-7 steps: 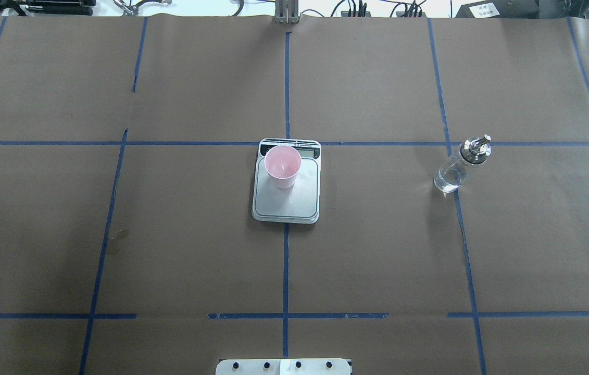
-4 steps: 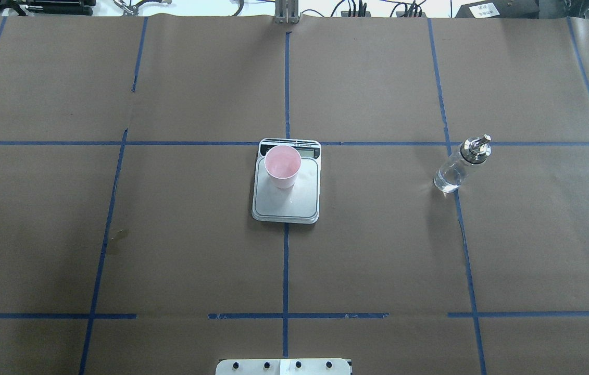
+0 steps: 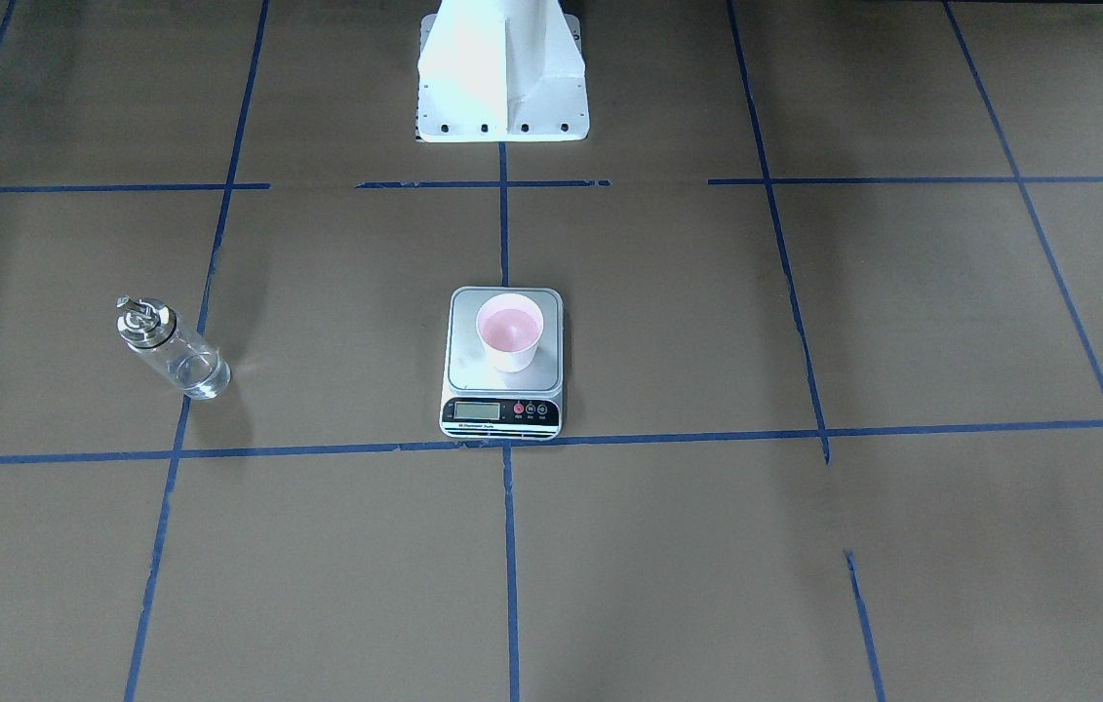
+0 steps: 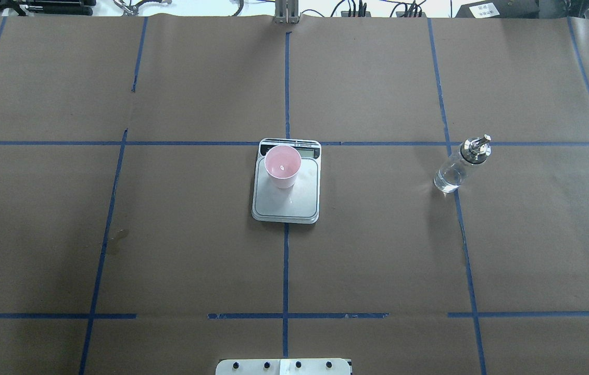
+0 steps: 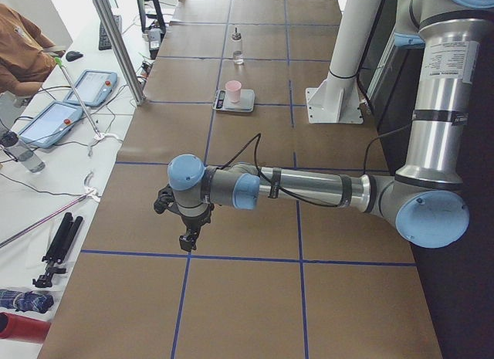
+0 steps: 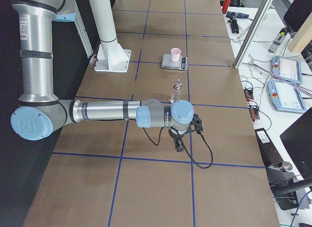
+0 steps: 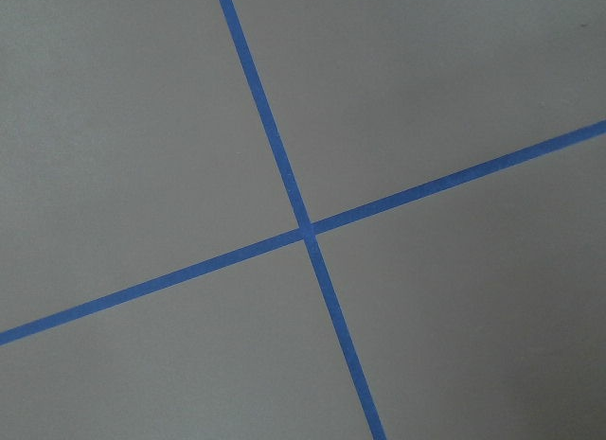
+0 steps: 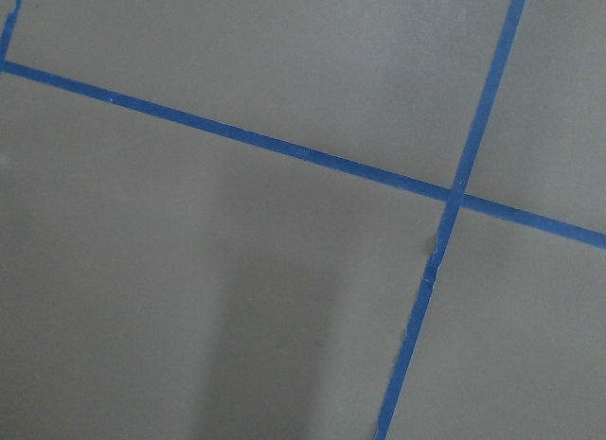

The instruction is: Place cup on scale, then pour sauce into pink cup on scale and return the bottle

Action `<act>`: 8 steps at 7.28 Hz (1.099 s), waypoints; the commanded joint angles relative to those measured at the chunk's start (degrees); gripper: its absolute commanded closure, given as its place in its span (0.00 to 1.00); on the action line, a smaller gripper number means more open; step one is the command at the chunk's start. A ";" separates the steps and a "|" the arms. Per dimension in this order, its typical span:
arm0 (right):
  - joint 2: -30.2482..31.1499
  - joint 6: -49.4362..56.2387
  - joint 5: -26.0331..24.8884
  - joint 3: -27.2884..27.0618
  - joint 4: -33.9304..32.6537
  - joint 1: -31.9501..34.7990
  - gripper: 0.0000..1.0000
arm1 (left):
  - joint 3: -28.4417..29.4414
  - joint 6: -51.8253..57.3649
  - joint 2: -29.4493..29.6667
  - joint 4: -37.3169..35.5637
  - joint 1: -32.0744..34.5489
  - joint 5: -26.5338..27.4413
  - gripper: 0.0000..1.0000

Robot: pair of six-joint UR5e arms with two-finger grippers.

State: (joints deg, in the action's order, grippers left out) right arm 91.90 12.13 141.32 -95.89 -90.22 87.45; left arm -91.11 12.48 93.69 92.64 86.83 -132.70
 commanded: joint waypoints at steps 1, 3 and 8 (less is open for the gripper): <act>-0.14 0.00 -0.08 -0.09 0.04 0.00 0.00 | -0.21 0.00 0.00 0.00 0.00 -0.10 0.00; -0.67 -0.09 -0.08 -0.18 0.04 0.00 0.00 | -0.47 0.00 0.52 -0.09 -0.09 0.25 0.00; -0.84 -0.09 -0.26 -0.26 0.39 0.00 0.00 | -1.53 0.09 0.35 -0.18 0.00 0.25 0.00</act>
State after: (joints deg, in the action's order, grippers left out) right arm 91.05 12.04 140.98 -96.09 -89.93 87.45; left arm -92.38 12.50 94.10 92.49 86.82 -132.42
